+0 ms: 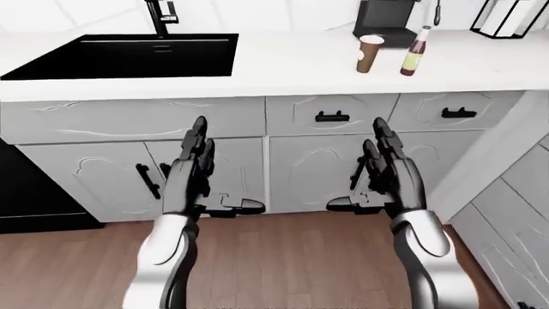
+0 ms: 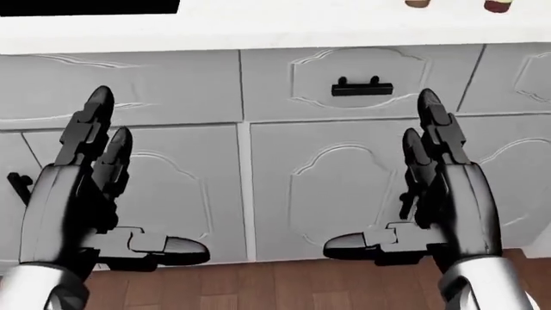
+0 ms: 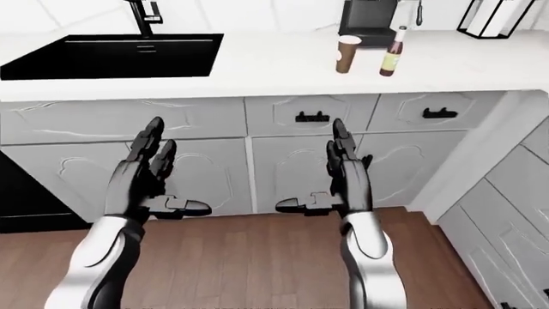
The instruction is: Move the drinks to the dining counter.
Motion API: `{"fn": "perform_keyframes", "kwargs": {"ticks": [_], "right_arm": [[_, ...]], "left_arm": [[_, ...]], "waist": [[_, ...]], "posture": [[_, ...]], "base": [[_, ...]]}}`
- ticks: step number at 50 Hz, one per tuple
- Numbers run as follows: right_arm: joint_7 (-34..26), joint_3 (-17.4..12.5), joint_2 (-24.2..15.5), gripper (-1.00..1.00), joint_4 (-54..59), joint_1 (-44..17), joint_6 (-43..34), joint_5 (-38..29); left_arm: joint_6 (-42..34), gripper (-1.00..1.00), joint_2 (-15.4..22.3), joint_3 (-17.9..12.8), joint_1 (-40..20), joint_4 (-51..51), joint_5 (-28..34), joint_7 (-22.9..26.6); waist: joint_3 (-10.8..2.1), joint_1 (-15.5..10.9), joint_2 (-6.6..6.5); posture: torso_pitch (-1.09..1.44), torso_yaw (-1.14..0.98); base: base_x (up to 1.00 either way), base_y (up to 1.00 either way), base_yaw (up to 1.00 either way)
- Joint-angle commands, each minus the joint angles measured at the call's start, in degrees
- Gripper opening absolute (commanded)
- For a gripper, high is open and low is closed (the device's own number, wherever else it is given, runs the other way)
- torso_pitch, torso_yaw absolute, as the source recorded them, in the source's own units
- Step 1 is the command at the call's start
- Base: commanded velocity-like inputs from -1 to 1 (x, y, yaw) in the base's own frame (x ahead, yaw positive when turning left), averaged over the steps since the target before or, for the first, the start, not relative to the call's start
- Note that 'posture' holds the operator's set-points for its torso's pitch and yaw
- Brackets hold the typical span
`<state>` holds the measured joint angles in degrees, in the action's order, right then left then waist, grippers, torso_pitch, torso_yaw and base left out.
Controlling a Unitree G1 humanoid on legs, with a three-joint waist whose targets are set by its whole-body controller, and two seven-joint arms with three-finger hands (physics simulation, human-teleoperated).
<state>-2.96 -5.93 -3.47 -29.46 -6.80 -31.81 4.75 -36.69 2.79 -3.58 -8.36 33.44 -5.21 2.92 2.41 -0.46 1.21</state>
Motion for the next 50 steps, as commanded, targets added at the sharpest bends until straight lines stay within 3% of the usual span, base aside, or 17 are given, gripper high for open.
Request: {"fn": "perform_keyframes", "kwargs": {"ticks": [1, 6, 8, 9, 14, 17, 19, 20, 21, 29, 35, 38, 41, 44, 47, 49, 50], "right_arm": [[-0.6, 0.7, -0.1, 1.0, -3.4, -1.7, 1.6, 0.9], [-0.7, 0.8, 0.1, 1.0, -2.7, -1.3, 2.4, 0.9], [-0.7, 0.8, 0.1, 1.0, -2.6, -1.2, 2.7, 1.0], [-0.8, 0.9, 0.1, 1.0, -2.4, -1.1, 3.0, 0.9], [-0.8, 1.3, 0.3, 1.0, -2.2, -1.0, 3.4, 0.6], [-0.8, 1.3, 0.3, 1.0, -2.4, -0.9, 3.3, 0.7], [-0.9, 1.2, 0.3, 1.0, -2.5, -0.9, 3.3, 0.9], [-0.9, 1.3, 0.3, 1.0, -2.7, -0.8, 3.1, 0.9], [-0.9, 1.3, 0.3, 1.0, -2.8, -0.9, 3.0, 0.9], [-0.5, 0.8, 0.0, 1.0, -6.2, -1.6, -0.1, 1.3], [-0.6, 0.9, 0.0, 1.0, -7.5, -1.7, -0.9, 1.5], [-0.9, 1.3, 0.2, 1.0, -7.6, -1.4, 0.3, 1.5], [-0.8, 1.4, 0.2, 1.0, -7.9, -1.5, 0.1, 1.5], [-0.8, 1.2, 0.1, 1.0, -8.4, -1.9, -0.5, 1.7], [-0.7, 1.3, 0.0, 1.0, -8.6, -2.1, -0.7, 1.5], [-0.6, 1.5, 0.0, 1.0, -9.0, -2.1, -0.9, 1.3], [-0.6, 1.5, 0.1, 1.0, -9.0, -2.1, -0.9, 1.3]], "left_arm": [[2.3, 1.0, 0.4, -0.9, -1.3, 2.6, 0.0, -0.5], [3.7, 1.0, 0.3, -0.6, -0.4, 1.5, 0.1, 0.0], [3.7, 1.0, 0.4, -0.7, -0.5, 1.6, 0.1, 0.0], [3.6, 1.0, 0.4, -0.8, -0.4, 1.7, 0.1, 0.1], [4.0, 1.0, 0.4, -0.8, -0.5, 1.1, 0.2, 0.2], [4.4, 1.0, 0.4, -0.8, -0.4, 0.8, 0.2, 0.2], [4.3, 1.0, 0.4, -0.7, -0.5, 0.8, 0.2, 0.2], [4.0, 1.0, 0.4, -0.7, -0.6, 1.1, 0.2, 0.2], [3.9, 1.0, 0.4, -0.7, -0.5, 1.2, 0.2, 0.2], [1.5, 1.0, 0.7, -1.2, -1.0, 3.7, -0.2, 0.1], [0.9, 1.0, 0.9, -1.7, -1.2, 4.1, -0.6, 0.2], [0.5, 1.0, 1.0, -1.9, -0.9, 4.8, -0.8, 0.2], [0.4, 1.0, 1.2, -2.3, -1.2, 4.7, -1.0, 0.2], [-0.1, 1.0, 1.3, -2.5, -1.5, 5.1, -1.2, 0.1], [-0.7, 1.0, 1.5, -2.6, -1.9, 5.5, -1.3, 0.0], [-0.6, 1.0, 1.5, -2.6, -1.8, 5.3, -1.3, 0.0], [-0.6, 1.0, 1.5, -2.6, -1.9, 5.4, -1.4, 0.0]], "waist": [[-1.03, -0.1, -0.17], [-0.46, 0.5, -2.29], [-1.49, 0.5, -4.44], [-0.49, -0.5, -3.03], [-1.95, -0.8, -4.26], [-0.9, -1.3, -1.98], [-2.15, -1.0, 2.62], [-4.18, -0.5, 5.47], [-0.98, 0.1, 1.99], [-0.93, -0.3, -2.14], [-1.23, -0.3, 2.39], [-0.6, -0.1, -0.65], [-1.42, 0.0, -2.33], [-2.16, -0.1, -0.07], [-1.36, -0.2, -1.6], [-1.17, -0.1, -4.74], [-1.06, -1.2, -3.1]], "posture": [[0.0, 0.0], [0.0, 0.0], [0.0, 0.0], [0.0, 0.0], [0.0, 0.0], [0.0, 0.0], [0.0, 0.0], [0.0, 0.0], [0.0, 0.0], [0.0, 0.0], [0.0, 0.0], [0.0, 0.0], [0.0, 0.0], [0.0, 0.0], [0.0, 0.0], [0.0, 0.0], [0.0, 0.0]], "base": [[0.05, -0.64, 0.0], [0.04, -0.64, 0.0], [0.05, -0.65, 0.0], [0.04, -0.65, 0.0], [0.05, -0.65, 0.0], [0.04, -0.66, 0.0], [0.05, -0.66, 0.0], [0.05, -0.66, 0.0], [0.04, -0.67, 0.0], [0.04, -0.58, 0.0], [0.0, -0.06, 0.0], [0.0, -0.53, 0.0], [0.0, -0.38, 0.0], [0.0, -0.18, 0.0], [0.0, -0.51, 0.0], [0.0, -0.73, 0.0], [0.0, -0.76, 0.0]]}}
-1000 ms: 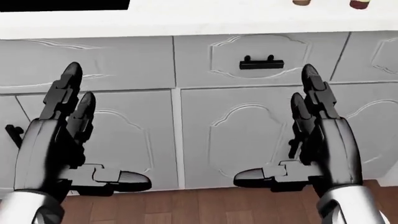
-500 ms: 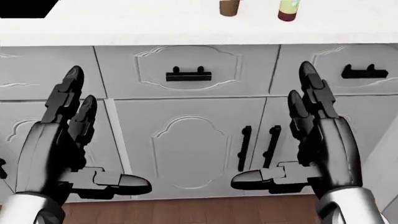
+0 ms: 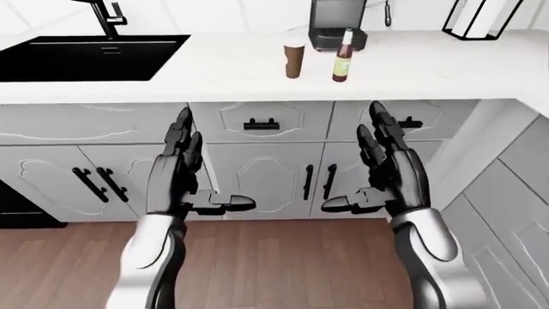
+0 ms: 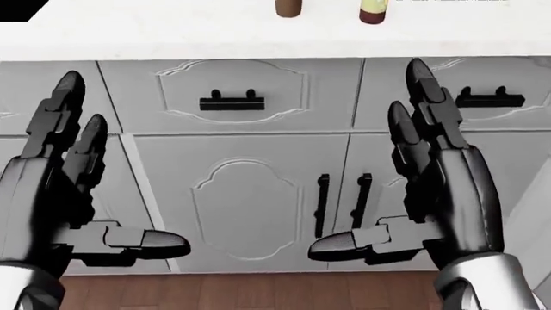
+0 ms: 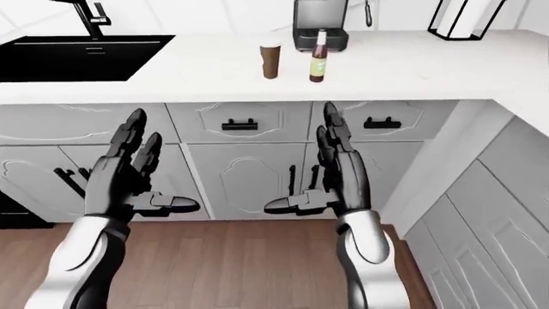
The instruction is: Move the drinks to the dining counter.
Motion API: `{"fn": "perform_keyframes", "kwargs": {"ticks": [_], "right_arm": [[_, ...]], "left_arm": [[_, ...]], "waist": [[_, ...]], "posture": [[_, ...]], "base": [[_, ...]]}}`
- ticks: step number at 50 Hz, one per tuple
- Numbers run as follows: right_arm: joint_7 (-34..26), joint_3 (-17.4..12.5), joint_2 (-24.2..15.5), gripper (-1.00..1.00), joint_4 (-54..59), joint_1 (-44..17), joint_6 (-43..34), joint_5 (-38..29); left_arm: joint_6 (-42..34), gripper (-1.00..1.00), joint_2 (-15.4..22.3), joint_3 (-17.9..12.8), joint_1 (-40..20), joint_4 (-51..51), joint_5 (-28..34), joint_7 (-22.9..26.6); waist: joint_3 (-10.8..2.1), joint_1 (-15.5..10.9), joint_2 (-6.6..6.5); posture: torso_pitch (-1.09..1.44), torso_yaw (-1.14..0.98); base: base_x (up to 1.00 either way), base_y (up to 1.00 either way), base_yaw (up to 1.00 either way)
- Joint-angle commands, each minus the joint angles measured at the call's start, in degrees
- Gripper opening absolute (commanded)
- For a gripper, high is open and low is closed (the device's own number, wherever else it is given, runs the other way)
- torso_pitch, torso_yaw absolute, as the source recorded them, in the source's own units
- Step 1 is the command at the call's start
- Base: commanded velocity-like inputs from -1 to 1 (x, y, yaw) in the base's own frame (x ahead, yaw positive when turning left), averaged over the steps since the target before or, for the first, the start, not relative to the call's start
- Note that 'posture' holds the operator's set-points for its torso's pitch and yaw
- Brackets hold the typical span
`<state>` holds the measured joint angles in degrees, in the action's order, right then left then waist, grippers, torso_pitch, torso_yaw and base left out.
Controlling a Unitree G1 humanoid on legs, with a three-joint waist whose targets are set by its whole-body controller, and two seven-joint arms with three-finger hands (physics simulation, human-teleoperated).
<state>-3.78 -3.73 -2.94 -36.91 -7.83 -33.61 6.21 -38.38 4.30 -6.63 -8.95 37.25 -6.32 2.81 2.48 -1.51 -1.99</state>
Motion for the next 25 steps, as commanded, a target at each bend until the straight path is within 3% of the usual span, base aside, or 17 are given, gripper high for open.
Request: {"fn": "perform_keyframes", "kwargs": {"ticks": [1, 4, 8, 10, 11, 12, 13, 15, 16, 20, 25], "right_arm": [[0.2, -0.6, -0.4, 1.0, -1.7, -1.1, 0.8, -0.2], [0.3, -0.8, -0.4, 1.0, -1.9, -1.3, 0.6, -0.3], [0.7, -0.8, -0.5, 1.0, -3.7, -1.9, -1.2, -0.3], [0.8, -1.0, -0.5, 1.0, -4.1, -2.0, -1.5, -0.1], [1.0, -1.2, -0.5, 1.0, -4.6, -2.1, -1.9, 0.1], [1.1, -1.4, -0.5, 1.0, -4.8, -2.3, -2.3, 0.4], [1.3, -1.9, -0.5, 1.0, -4.9, -2.7, -2.8, 1.1], [1.8, -2.3, -0.7, 1.0, -4.8, -3.2, -3.4, 1.7], [2.2, -2.5, -0.8, 1.0, -5.8, -3.7, -4.8, 2.2], [3.2, -2.1, -1.7, 1.0, -6.6, -5.7, -6.6, 1.8], [4.5, -3.1, -1.8, 1.0, -7.5, -7.4, -9.3, 3.0]], "left_arm": [[0.7, 1.0, 0.1, 0.3, -1.4, 1.8, -0.3, 0.1], [0.2, 1.0, 0.2, 0.2, -1.6, 2.2, -0.4, 0.1], [-0.6, 1.0, 0.3, 0.0, -2.0, 2.9, -0.6, -0.1], [-0.6, 1.0, 0.5, -0.1, -2.3, 2.7, -0.7, -0.1], [-0.9, 1.0, 0.5, -0.1, -2.5, 2.9, -0.7, -0.1], [-1.3, 1.0, 0.6, -0.1, -2.8, 3.0, -0.7, -0.2], [-1.4, 1.0, 0.7, -0.3, -3.1, 2.8, -0.8, -0.2], [-2.4, 1.0, 1.2, -0.6, -4.2, 2.9, -0.9, -0.3], [-3.7, 1.0, 1.6, -1.0, -5.3, 3.3, -1.1, -0.5], [-8.0, 1.0, 2.7, -2.6, -8.8, 4.7, -2.7, -1.0], [-10.0, 1.0, 4.6, -4.0, -11.7, 4.3, -4.0, -1.8]], "waist": [[-1.6, 0.4, -1.29], [-2.3, 0.3, -2.07], [-1.17, -0.2, -0.1], [-1.8, -0.2, 4.35], [-2.86, 0.4, 8.63], [-1.41, 0.2, 6.87], [-0.85, 0.8, 6.7], [-1.47, 0.8, 6.23], [-2.66, 1.0, 5.84], [0.17, 1.4, 3.24], [0.58, 1.3, 1.52]], "posture": [[0.0, 0.0], [0.0, 0.0], [0.0, 0.0], [0.0, 0.0], [0.0, 0.0], [0.0, 0.0], [0.0, 0.0], [0.0, 0.0], [0.0, 0.0], [0.0, 0.0], [0.0, 0.0]], "base": [[0.0, -0.74, 0.0], [0.0, -0.76, 0.0], [0.0, -0.7, 0.0], [0.0, -0.45, 0.0], [0.0, -0.23, 0.0], [0.0, 0.0, 0.0], [0.0, 0.0, 0.0], [0.0, 0.0, 0.0], [0.09, 0.0, 0.0], [0.36, 0.0, 0.0], [0.54, 0.0, 0.0]]}}
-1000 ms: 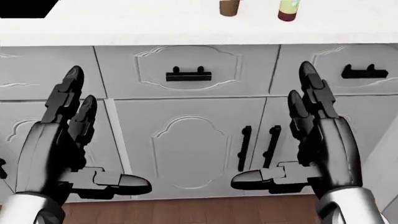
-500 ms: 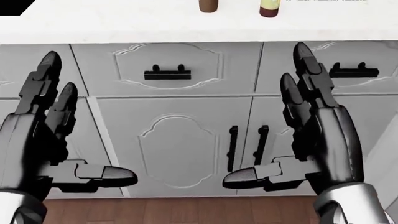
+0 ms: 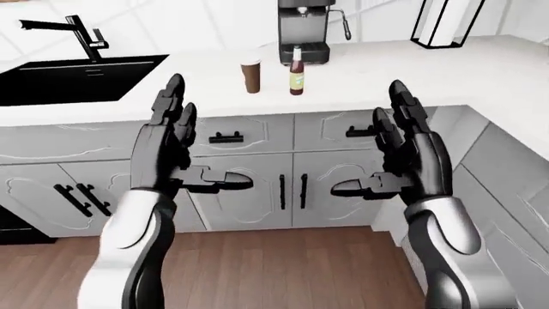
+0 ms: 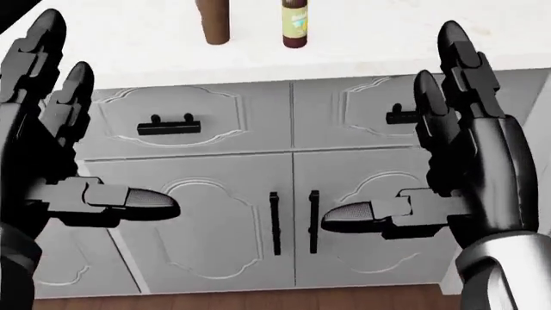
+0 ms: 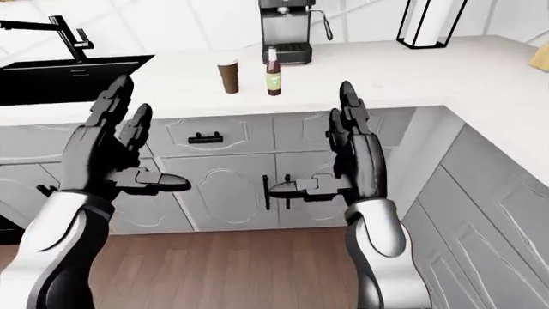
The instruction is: Move the drinks to the dining counter.
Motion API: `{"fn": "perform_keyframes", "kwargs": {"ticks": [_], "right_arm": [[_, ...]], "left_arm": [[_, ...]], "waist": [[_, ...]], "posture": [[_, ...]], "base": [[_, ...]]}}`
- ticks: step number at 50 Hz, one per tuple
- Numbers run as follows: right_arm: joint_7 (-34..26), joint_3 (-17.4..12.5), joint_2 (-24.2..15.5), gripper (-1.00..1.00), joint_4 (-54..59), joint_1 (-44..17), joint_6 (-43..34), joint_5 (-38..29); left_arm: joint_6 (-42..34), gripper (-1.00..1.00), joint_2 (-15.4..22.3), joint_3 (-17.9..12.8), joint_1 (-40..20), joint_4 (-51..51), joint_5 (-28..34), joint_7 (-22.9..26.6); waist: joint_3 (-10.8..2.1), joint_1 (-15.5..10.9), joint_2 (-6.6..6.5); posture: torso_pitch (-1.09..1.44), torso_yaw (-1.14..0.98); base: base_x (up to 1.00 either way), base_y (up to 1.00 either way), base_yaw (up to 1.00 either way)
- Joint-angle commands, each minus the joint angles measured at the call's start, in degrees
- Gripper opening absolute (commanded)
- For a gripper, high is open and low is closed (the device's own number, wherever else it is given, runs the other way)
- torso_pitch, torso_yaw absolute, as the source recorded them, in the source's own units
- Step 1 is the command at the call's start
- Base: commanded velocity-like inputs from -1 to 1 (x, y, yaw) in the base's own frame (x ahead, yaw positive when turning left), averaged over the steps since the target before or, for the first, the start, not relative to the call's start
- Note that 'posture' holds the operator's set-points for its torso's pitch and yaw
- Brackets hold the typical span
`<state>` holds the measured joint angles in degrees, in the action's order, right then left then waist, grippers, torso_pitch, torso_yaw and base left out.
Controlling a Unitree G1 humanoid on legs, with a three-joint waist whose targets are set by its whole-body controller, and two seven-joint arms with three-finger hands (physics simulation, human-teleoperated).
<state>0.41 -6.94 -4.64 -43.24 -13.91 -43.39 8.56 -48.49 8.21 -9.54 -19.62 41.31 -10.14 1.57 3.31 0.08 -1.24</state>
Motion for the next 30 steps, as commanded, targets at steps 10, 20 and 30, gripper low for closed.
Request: {"fn": "perform_keyframes", "kwargs": {"ticks": [10, 20, 30], "right_arm": [[1.4, -0.7, -1.0, 1.0, -2.5, -2.3, -1.0, 1.6], [2.0, -1.7, -1.7, 1.0, -4.2, -2.6, -2.1, 3.0], [2.7, -2.2, -2.9, 1.0, -5.1, -3.5, -3.2, 3.5]], "left_arm": [[-2.0, 1.0, 1.8, -1.4, -1.9, 2.2, -1.6, -1.7], [-2.5, 1.0, 1.2, -0.1, -2.5, 2.3, -1.1, -2.0], [-4.1, 1.0, 1.2, 0.2, -4.2, 2.9, -1.0, -2.3]], "waist": [[-0.28, 0.0, -3.6], [-2.67, -1.7, 0.04], [-1.35, -0.6, 3.41]], "posture": [[0.0, 0.0], [0.0, 0.0], [0.0, 0.0]], "base": [[0.63, 0.0, 0.0], [0.71, 0.0, 0.0], [0.32, 0.0, 0.0]]}}
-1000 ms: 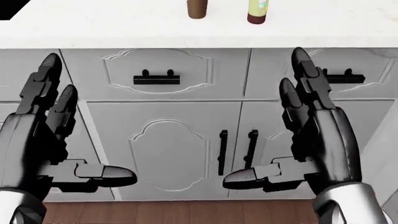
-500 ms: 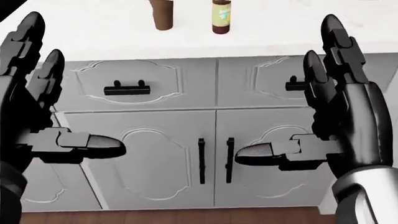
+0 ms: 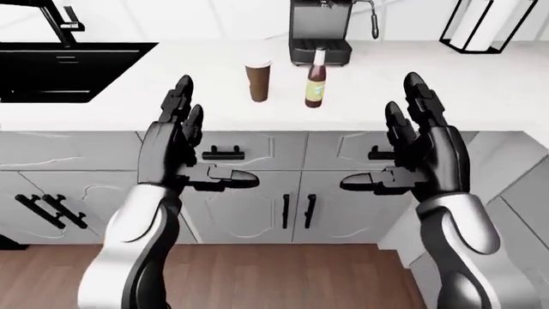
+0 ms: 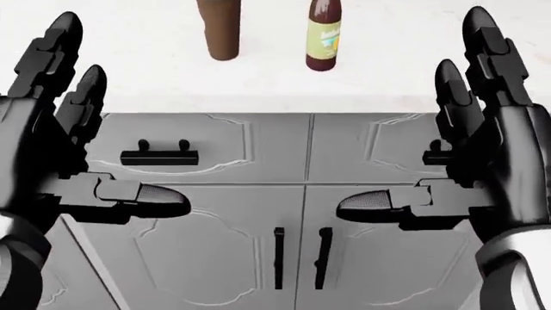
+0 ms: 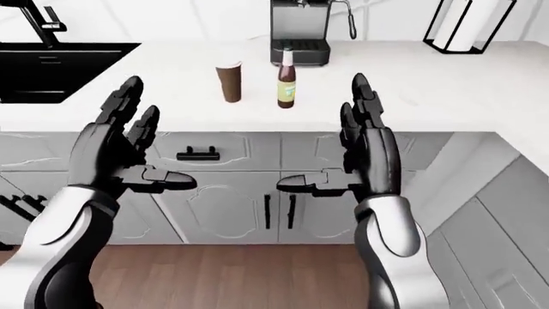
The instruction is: Move the drinks to the dining counter.
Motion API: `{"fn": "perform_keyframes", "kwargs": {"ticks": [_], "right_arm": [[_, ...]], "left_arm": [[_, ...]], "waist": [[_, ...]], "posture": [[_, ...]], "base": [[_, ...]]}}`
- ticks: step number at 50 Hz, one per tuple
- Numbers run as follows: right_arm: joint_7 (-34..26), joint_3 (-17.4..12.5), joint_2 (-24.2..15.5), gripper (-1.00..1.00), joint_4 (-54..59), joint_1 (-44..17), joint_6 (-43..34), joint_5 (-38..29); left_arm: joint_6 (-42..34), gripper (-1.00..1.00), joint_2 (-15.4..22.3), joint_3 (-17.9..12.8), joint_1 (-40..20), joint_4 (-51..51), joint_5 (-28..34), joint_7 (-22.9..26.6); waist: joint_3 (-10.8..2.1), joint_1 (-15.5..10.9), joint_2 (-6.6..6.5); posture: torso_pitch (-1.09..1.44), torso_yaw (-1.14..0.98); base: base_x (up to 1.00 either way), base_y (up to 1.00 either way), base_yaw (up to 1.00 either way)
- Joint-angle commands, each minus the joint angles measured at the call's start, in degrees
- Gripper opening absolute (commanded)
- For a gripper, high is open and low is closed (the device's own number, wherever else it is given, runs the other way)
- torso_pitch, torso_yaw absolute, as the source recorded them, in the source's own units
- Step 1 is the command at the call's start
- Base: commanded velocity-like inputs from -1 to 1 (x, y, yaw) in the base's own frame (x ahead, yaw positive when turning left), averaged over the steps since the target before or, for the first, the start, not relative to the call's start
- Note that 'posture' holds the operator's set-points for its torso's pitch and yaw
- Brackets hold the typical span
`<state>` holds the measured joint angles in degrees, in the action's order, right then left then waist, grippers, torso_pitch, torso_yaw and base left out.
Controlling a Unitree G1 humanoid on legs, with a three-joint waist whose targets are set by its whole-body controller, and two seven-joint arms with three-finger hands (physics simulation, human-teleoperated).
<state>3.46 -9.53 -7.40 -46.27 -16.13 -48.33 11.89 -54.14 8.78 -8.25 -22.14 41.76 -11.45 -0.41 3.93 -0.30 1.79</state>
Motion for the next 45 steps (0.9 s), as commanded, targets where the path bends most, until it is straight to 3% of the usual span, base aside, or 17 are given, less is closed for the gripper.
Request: {"fn": "perform_keyframes", "kwargs": {"ticks": [1, 2, 4, 6, 7, 8, 9, 14, 17, 20, 21, 23, 27, 32, 34, 39, 45], "right_arm": [[-0.3, 0.2, -0.1, 1.0, -2.4, -1.4, 1.4, 0.3], [-0.2, 0.2, -0.1, 1.0, -2.8, -1.5, 1.0, 0.3], [-0.3, -0.2, -0.2, 1.0, -3.0, -1.6, 0.7, 0.6], [-0.3, -0.5, -0.2, 1.0, -3.2, -1.6, 0.8, 0.8], [-0.4, -0.7, -0.2, 1.0, -3.2, -1.3, 1.0, 0.9], [-0.4, -0.7, -0.2, 1.0, -3.0, -1.2, 1.4, 0.9], [-0.4, -0.7, -0.2, 1.0, -2.9, -1.1, 1.6, 1.0], [-0.2, -1.3, -0.2, 1.0, -4.0, -0.9, 2.0, 2.0], [0.4, -1.7, -0.4, 1.0, -4.8, -1.4, 1.0, 3.1], [1.0, -1.5, -0.6, 1.0, -4.5, -1.5, 0.7, 3.2], [1.1, -1.5, -0.7, 1.0, -4.3, -1.6, 0.7, 3.2], [1.3, -1.9, -0.8, 1.0, -4.5, -1.7, 0.4, 3.6], [1.3, -2.0, -0.9, 1.0, -4.0, -1.2, 1.3, 3.7], [1.5, -2.2, -1.0, 1.0, -4.1, -1.1, 1.5, 4.2], [1.4, -2.1, -1.2, 1.0, -3.8, -1.0, 2.0, 3.9], [1.2, -2.1, -1.6, 1.0, -3.5, -0.4, 3.0, 3.1], [1.2, -0.4, -1.6, 1.0, -1.8, -0.7, 4.0, -0.4]], "left_arm": [[1.3, 1.0, 0.7, -1.2, -1.8, 2.7, 0.2, -0.3], [1.6, 1.0, 0.8, -1.2, -1.7, 2.6, 0.2, -0.2], [1.9, 1.0, 0.7, -1.0, -1.6, 2.2, 0.3, -0.3], [2.0, 1.0, 0.6, -0.9, -1.7, 2.1, 0.4, -0.2], [2.0, 1.0, 0.7, -0.9, -1.7, 2.0, 0.4, -0.2], [2.2, 1.0, 0.7, -1.0, -1.7, 1.9, 0.5, -0.2], [2.1, 1.0, 0.6, -1.0, -1.7, 1.9, 0.5, -0.3], [2.3, 1.0, 0.6, -1.2, -1.3, 2.3, 0.4, -0.1], [1.6, 1.0, 0.8, -1.5, -1.6, 2.7, 0.2, -0.2], [1.0, 1.0, 1.1, -1.8, -1.8, 3.2, -0.2, -0.3], [0.9, 1.0, 1.1, -1.8, -1.9, 3.3, -0.2, -0.3], [0.9, 1.0, 1.1, -1.8, -1.9, 3.3, -0.3, -0.4], [1.7, 1.0, 1.0, -1.1, -1.7, 2.6, 0.1, -0.4], [1.7, 1.0, 0.8, -1.0, -1.7, 2.5, 0.3, -0.3], [2.1, 1.0, 0.8, -1.0, -1.5, 2.4, 0.5, -0.2], [1.6, 1.0, 0.7, -1.0, -1.8, 2.8, 0.5, -0.3], [1.4, 1.0, 0.8, -1.1, -1.9, 3.1, 0.4, -0.3]], "waist": [[-1.15, 0.1, -0.23], [-0.38, 0.4, -0.79], [-1.28, 0.7, -2.1], [-2.79, 0.3, -4.6], [-5.0, 0.4, -6.79], [-1.96, -0.2, -4.83], [-0.88, 0.3, -5.7], [-2.59, 0.2, -4.79], [-1.67, -0.2, -3.41], [-1.87, -0.6, -0.53], [-3.28, -0.6, 1.01], [-2.85, -0.1, -0.72], [-2.57, 0.5, -0.3], [-0.78, 1.0, -3.72], [-3.31, 1.2, -5.73], [-2.86, 0.6, -1.89], [-3.76, 0.3, -1.52]], "posture": [[0.0, 0.0], [0.0, 0.0], [0.0, 0.0], [0.0, 0.0], [0.0, 0.0], [0.0, 0.0], [0.0, 0.0], [0.0, 0.0], [0.0, 0.0], [0.0, 0.0], [0.0, 0.0], [0.0, 0.0], [0.0, 0.0], [0.0, 0.0], [0.0, 0.0], [0.0, 0.0], [0.0, 0.0]], "base": [[0.41, 0.0, 0.0], [0.41, 0.0, 0.0], [0.41, 0.0, 0.0], [0.41, 0.0, 0.0], [0.41, 0.0, 0.0], [0.41, 0.0, 0.0], [0.41, 0.0, 0.0], [0.17, 0.0, 0.0], [0.0, 0.0, 0.0], [0.0, 0.0, 0.0], [0.06, 0.0, 0.0], [0.18, 0.0, 0.0], [0.26, 0.0, 0.0], [0.29, 0.0, 0.0], [0.0, 0.0, 0.0], [0.0, 0.0, 0.0], [0.0, 0.0, 0.0]]}}
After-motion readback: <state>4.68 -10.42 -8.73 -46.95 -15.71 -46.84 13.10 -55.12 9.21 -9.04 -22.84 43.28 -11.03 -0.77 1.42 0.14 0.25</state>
